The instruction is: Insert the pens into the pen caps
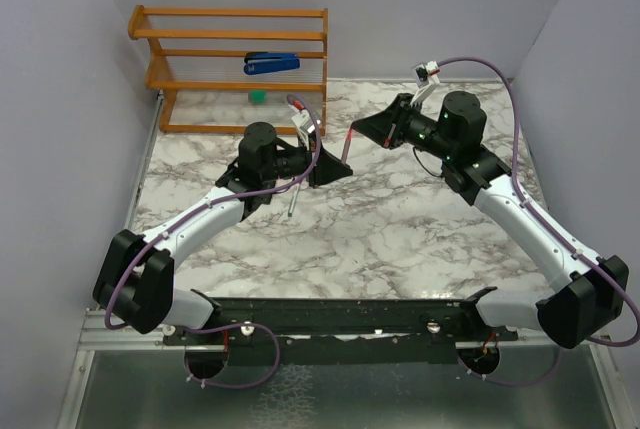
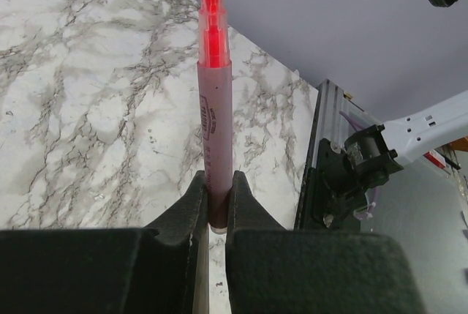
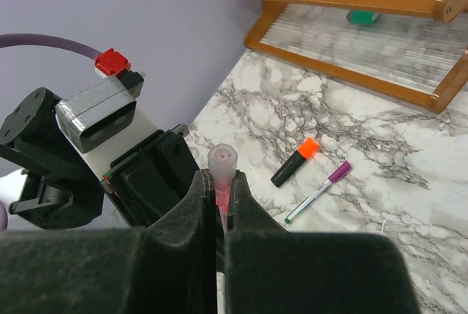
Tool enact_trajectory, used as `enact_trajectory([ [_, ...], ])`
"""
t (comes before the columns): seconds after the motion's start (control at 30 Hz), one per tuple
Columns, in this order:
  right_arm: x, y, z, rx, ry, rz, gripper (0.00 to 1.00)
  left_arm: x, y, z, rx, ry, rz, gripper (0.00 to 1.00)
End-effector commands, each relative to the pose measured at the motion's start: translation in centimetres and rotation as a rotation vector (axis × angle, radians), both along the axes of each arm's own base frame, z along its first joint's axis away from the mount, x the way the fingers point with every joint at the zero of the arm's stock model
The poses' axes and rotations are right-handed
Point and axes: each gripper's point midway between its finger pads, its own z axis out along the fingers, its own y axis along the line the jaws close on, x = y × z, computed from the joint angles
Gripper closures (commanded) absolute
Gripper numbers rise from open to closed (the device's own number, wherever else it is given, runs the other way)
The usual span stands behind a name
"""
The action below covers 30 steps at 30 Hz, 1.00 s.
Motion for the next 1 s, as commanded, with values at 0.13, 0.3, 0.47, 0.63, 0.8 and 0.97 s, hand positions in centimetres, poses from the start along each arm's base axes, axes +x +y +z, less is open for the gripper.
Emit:
enact_trajectory([
  [0.13,0.6,-0.3,0.4,0.012,-0.036,-0.038,1.00,0.0,-0.2,0.3,-0.010,-0.026,-0.013,1.00],
  [0.3,0.7,-0.2,1.0,0.010,-0.050,-0.036,1.00,0.0,-0.2,0.2,-0.009,-0.025,-0.013,1.00],
  [0.47,0.8,0.0,0.6,0.012,-0.041,-0.028,1.00,0.0,-0.2,0.2,-0.010,-0.025,-0.014,1.00],
  [0.63,0.7,0.3,0.1,0.015,-0.023,-0.015,1.00,0.0,-0.2,0.2,-0.009,-0.025,-0.012,1.00],
  [0.8,0.7,0.4,-0.5,0.016,-0.010,-0.004,1.00,0.0,-0.2,0.2,-0.009,-0.025,-0.014,1.00],
  [0.97,0.7,0.7,-1.0,0.012,0.004,0.009,1.00,0.0,-0.2,0.1,-0.008,-0.024,-0.013,1.00],
])
